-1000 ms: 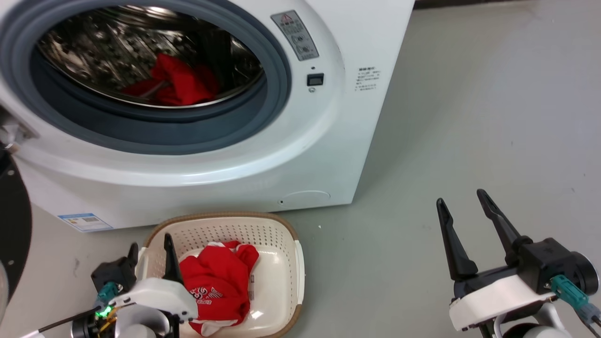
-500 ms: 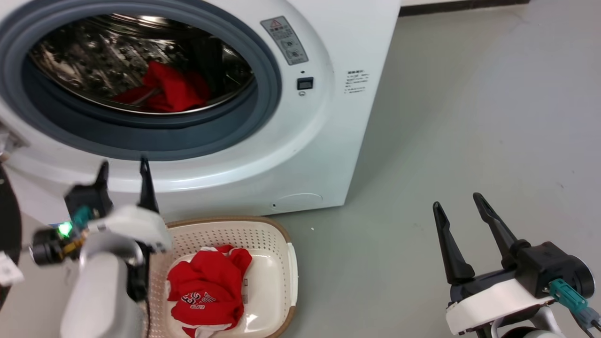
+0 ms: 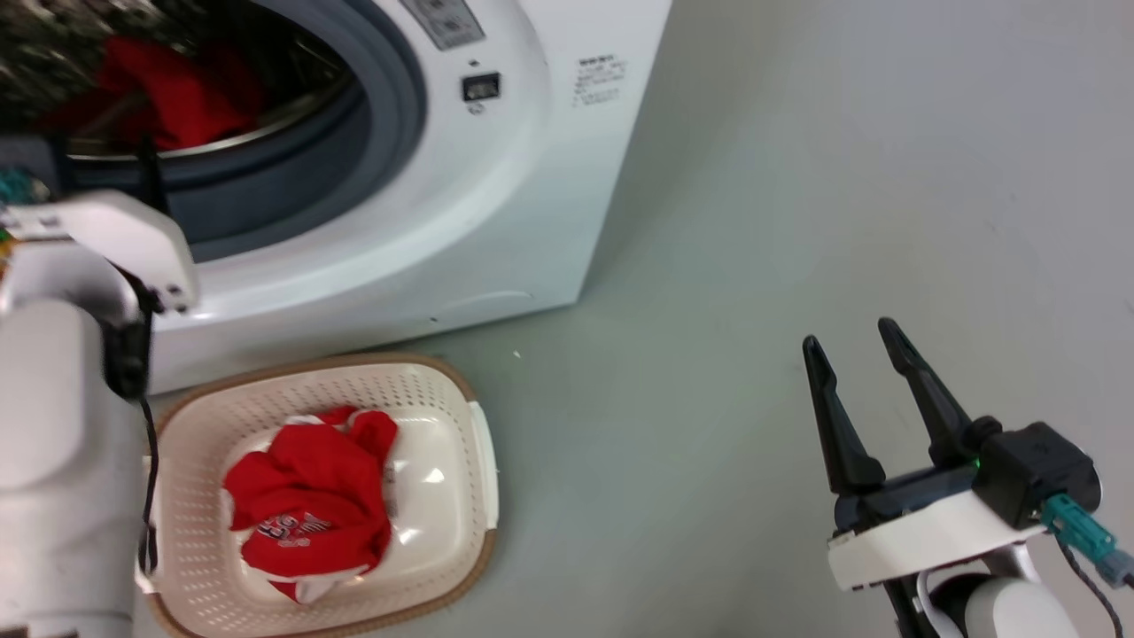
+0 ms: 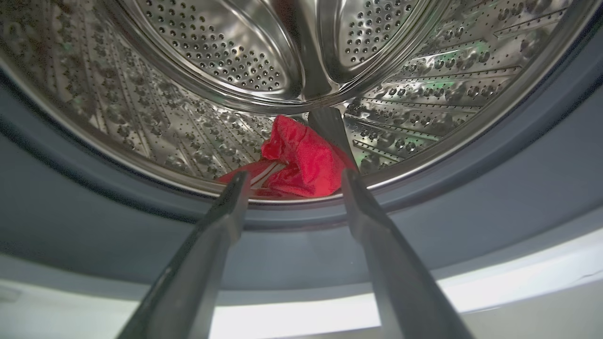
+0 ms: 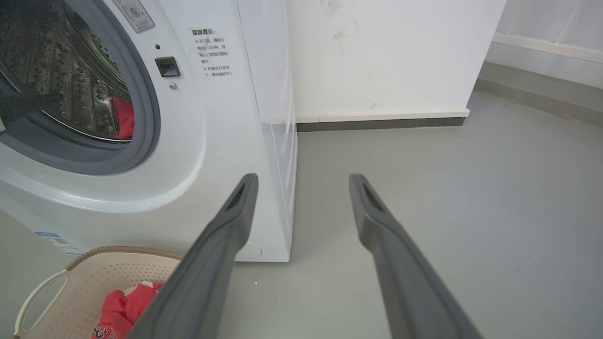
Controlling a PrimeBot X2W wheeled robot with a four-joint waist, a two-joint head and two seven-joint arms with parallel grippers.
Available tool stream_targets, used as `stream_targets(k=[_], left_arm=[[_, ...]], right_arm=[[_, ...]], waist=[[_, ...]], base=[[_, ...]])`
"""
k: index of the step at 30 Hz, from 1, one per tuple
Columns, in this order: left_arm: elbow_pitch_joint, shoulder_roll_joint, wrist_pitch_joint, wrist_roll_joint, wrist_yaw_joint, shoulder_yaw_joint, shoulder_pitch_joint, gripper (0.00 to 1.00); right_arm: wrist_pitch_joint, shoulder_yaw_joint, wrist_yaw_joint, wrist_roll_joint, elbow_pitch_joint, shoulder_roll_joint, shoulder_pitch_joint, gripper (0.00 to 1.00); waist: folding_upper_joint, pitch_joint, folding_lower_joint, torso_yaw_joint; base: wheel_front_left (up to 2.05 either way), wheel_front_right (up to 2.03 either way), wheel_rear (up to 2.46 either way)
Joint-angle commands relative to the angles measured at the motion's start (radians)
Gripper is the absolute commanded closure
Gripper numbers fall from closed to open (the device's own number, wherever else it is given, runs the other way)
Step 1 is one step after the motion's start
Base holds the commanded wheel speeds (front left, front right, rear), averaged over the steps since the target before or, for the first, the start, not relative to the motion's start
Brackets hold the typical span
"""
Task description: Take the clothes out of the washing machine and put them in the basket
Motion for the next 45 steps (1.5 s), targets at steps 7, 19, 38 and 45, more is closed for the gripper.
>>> stream_targets(k=[7,19,38,45], left_arm=[[0.022,0.108,0.138,0.012,-0.020,0.001,-0.191,0.00],[0.008,0.268,0.451,0.064,-0.067,-0.048,-0.426,0.00],[-0.135,0.365,0.911,0.048,-0.045,-0.037,-0.449,1.00],[-0.157,0.344,0.684,0.031,0.000,-0.006,-0.373,1.00]], right_arm=[[-0.054,0.035,-0.001,0.040,0.052,0.003,-0.095,0.00],[-0.116,0.097,-0.001,0.096,0.135,0.003,-0.172,0.00],[-0.149,0.146,-0.001,0.131,0.194,0.003,-0.215,0.00],[-0.154,0.131,-0.001,0.124,0.215,0.002,-0.217,0.00]], waist=[[0.0000,0.191,-0.0001,-0.108],[0.0000,0.327,-0.0001,-0.191],[0.0000,0.376,-0.0001,-0.235],[0.0000,0.330,-0.0001,-0.225]], base=[[0.00,0.00,0.00],[0.00,0.00,0.00],[0.00,0.00,0.00],[0.00,0.00,0.00]])
